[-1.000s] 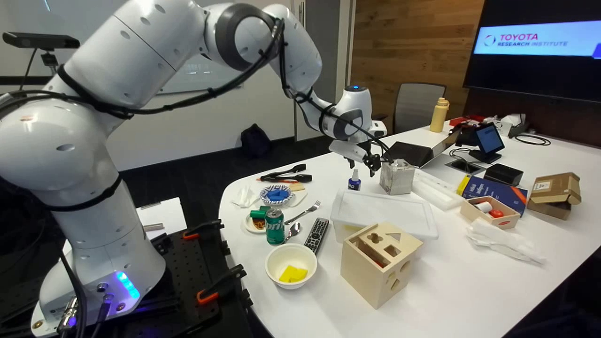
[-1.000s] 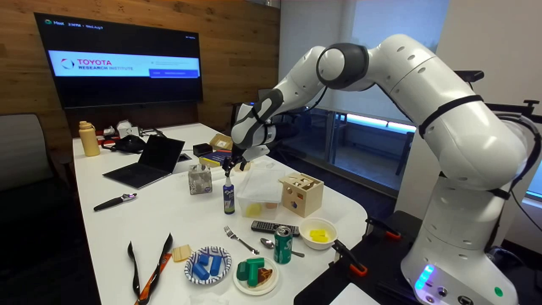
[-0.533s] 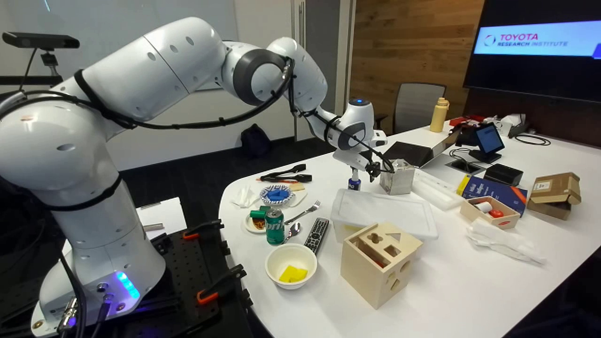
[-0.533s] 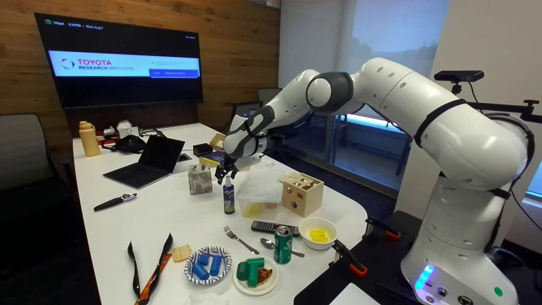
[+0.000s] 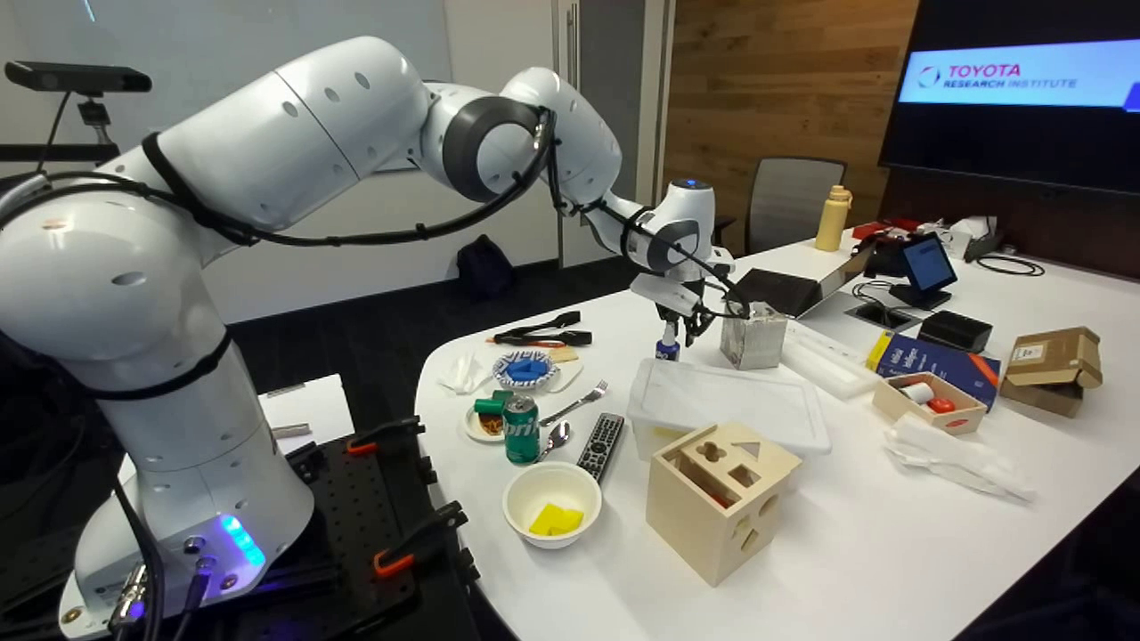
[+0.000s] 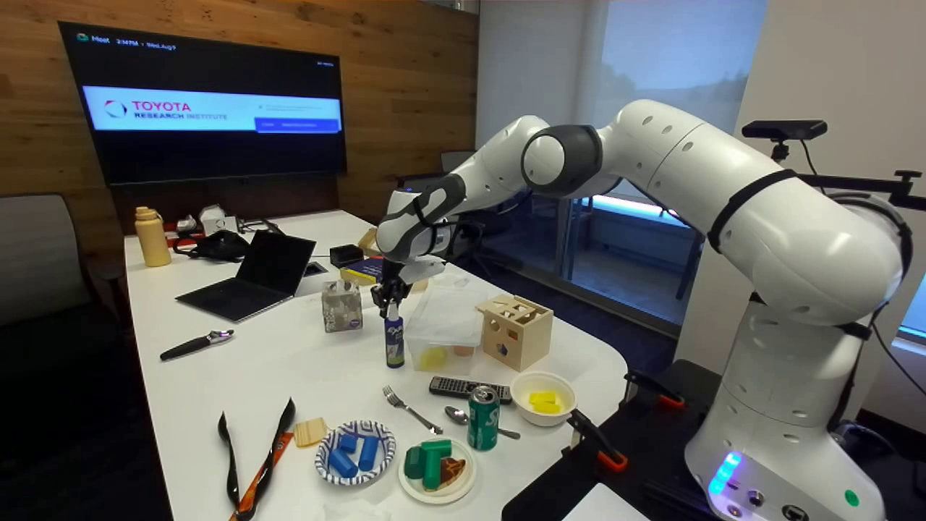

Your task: Move the blue bottle forwards then close the lid on the wooden toy box.

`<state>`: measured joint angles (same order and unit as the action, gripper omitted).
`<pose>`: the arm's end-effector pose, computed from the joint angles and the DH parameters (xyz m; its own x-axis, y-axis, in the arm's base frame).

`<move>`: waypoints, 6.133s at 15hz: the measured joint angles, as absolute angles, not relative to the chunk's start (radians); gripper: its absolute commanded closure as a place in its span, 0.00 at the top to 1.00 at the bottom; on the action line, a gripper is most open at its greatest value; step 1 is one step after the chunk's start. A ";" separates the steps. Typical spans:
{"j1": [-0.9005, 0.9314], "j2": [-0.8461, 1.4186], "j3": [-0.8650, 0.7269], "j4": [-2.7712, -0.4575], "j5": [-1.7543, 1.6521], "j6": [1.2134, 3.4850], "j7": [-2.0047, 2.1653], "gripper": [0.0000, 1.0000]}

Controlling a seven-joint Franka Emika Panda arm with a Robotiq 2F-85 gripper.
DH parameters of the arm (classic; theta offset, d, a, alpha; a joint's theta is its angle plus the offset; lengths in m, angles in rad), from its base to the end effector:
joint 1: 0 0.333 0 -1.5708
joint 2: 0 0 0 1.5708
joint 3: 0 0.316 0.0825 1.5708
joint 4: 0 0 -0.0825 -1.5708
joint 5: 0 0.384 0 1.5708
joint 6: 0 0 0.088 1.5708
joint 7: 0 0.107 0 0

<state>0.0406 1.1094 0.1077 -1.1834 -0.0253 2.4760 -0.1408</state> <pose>0.7641 0.0886 0.1215 0.9542 0.2274 0.1943 0.2412 -0.9692 -0.0505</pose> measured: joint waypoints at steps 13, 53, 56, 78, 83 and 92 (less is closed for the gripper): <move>0.050 1.118 0.105 -1.131 -0.025 2.258 -0.092 0.40; 0.170 0.719 0.043 -1.839 -0.018 2.643 0.183 0.20; 0.166 0.719 0.039 -1.858 -0.016 2.650 0.183 0.30; 0.296 0.547 -0.439 -1.955 -0.261 2.766 0.543 1.00; 0.209 0.597 -0.472 -1.956 -0.261 2.768 0.554 1.00; 0.073 0.692 -0.356 -1.949 -0.140 2.761 0.493 1.00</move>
